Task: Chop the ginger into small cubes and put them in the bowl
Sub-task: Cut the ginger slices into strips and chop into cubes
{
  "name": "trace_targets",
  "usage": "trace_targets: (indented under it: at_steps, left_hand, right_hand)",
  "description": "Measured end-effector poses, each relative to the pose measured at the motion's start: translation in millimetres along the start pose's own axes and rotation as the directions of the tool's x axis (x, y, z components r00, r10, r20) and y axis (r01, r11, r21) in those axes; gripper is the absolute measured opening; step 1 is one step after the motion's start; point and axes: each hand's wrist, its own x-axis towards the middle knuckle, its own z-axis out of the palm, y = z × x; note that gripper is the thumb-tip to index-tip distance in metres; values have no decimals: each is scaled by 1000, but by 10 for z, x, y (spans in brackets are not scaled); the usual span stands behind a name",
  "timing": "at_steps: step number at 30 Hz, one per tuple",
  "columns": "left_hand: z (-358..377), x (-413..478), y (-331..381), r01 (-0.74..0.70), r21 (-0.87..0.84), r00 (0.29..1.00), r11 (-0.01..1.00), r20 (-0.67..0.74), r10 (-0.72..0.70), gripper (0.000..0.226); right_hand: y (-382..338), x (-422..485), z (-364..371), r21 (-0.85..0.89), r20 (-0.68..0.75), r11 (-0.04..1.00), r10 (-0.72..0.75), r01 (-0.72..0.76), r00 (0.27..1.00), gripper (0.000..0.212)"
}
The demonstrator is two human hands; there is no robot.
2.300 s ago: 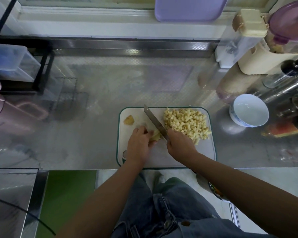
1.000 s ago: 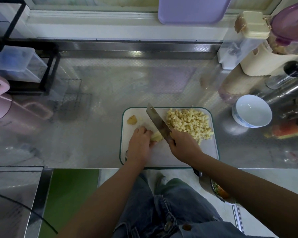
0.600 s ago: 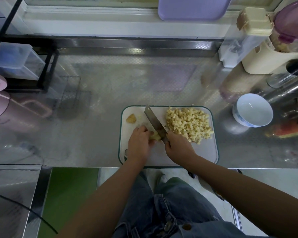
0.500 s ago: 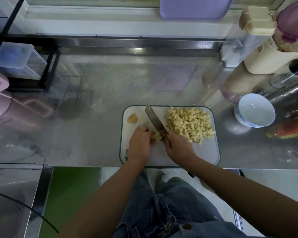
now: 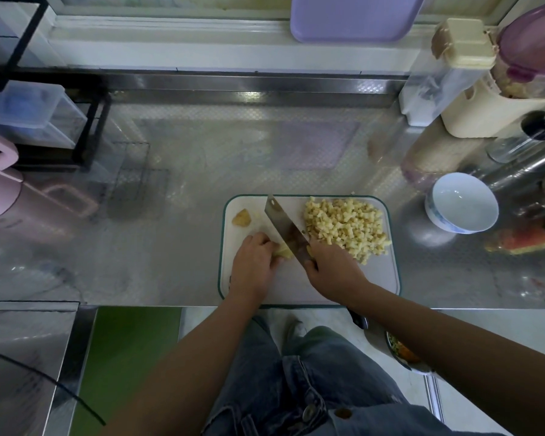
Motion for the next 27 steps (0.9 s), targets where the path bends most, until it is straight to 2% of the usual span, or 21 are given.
trace_targets:
  at_steps: [8, 16, 20, 25, 27]
  left_hand:
    - [-16, 16, 19, 9, -29, 1000, 1000, -8, -9, 19]
    - [-69, 21, 25, -10, -17, 1000, 1000, 23, 10, 21]
    - [-41, 36, 40, -19, -38, 1000, 999, 10, 19, 18]
    - [-5, 80, 80, -34, -52, 999, 998, 29, 35, 21]
    - [2, 84, 86, -24, -26, 999, 999, 34, 25, 29]
  right_hand:
    - [-97, 33, 164, 24, -3, 995, 94, -94, 996, 14]
    - [-69, 18, 265, 34, -48, 996, 89, -87, 995, 3]
    - [10, 41, 188, 61, -57, 990, 132, -129, 990, 6]
    - [79, 21, 6, 76, -73, 995, 65, -59, 995, 14]
    - [56, 4, -36, 54, -57, 998, 41, -38, 998, 12]
